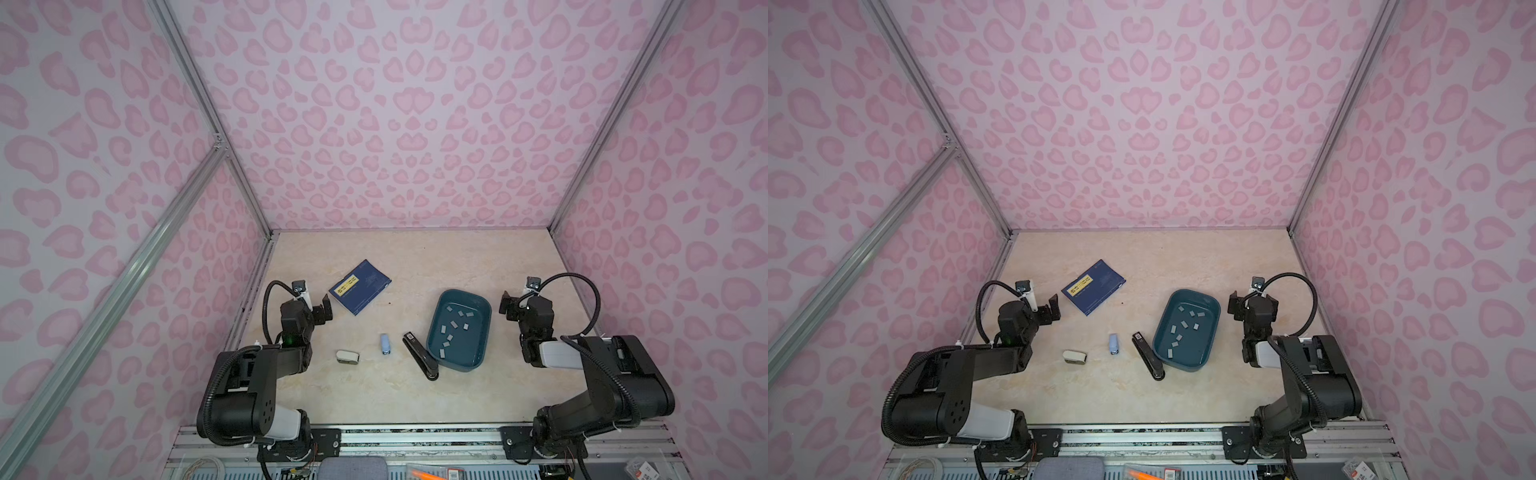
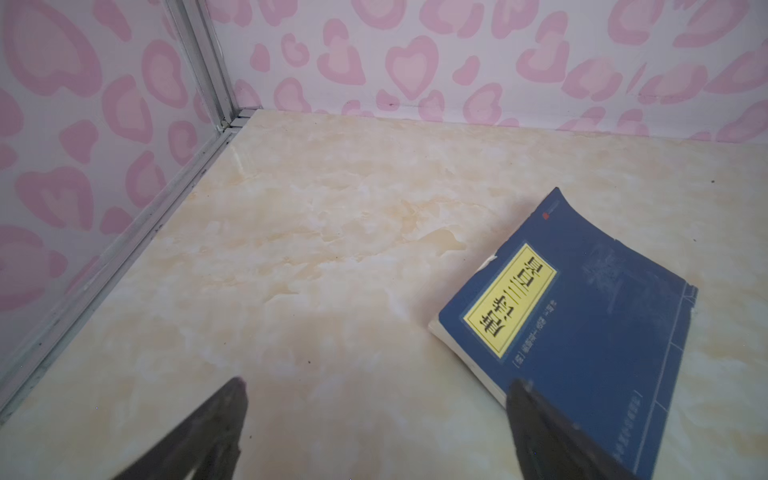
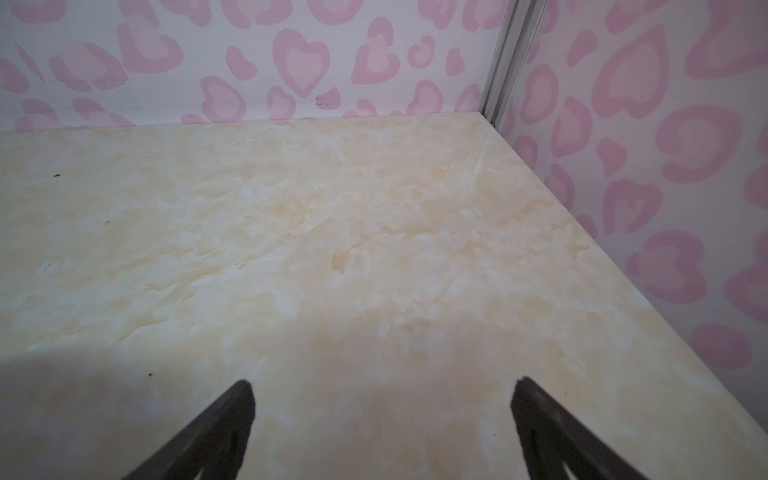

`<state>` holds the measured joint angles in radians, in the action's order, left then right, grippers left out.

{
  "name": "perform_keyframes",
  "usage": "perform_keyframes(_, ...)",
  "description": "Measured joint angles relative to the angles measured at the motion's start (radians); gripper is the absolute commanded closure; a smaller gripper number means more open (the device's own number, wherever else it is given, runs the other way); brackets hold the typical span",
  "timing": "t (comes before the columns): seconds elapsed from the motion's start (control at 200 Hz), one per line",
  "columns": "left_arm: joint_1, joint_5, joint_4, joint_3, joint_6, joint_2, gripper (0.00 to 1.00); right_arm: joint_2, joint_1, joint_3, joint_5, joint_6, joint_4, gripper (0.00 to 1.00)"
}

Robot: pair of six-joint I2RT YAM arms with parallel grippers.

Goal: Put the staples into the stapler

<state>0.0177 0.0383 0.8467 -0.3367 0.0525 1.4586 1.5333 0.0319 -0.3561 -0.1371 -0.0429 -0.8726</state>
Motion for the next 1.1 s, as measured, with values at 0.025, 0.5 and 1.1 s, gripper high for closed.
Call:
perform_keyframes(0.025,0.000,0.000,0.000,0.000,0.000,0.000,0.02,0.000,0.000,0.000,0.000,0.001,-0.001,0.02)
perform_keyframes(0.5,0.000,0.003,0.028,-0.005,0.000,0.004,0.02,0.000,0.000,0.000,0.006,0.027,-0.024,0.02)
perform_keyframes(1.1,0.000,0.003,0.045,-0.005,-0.003,0.003,0.02,0.000,0.001,0.000,0.006,0.028,-0.026,0.02)
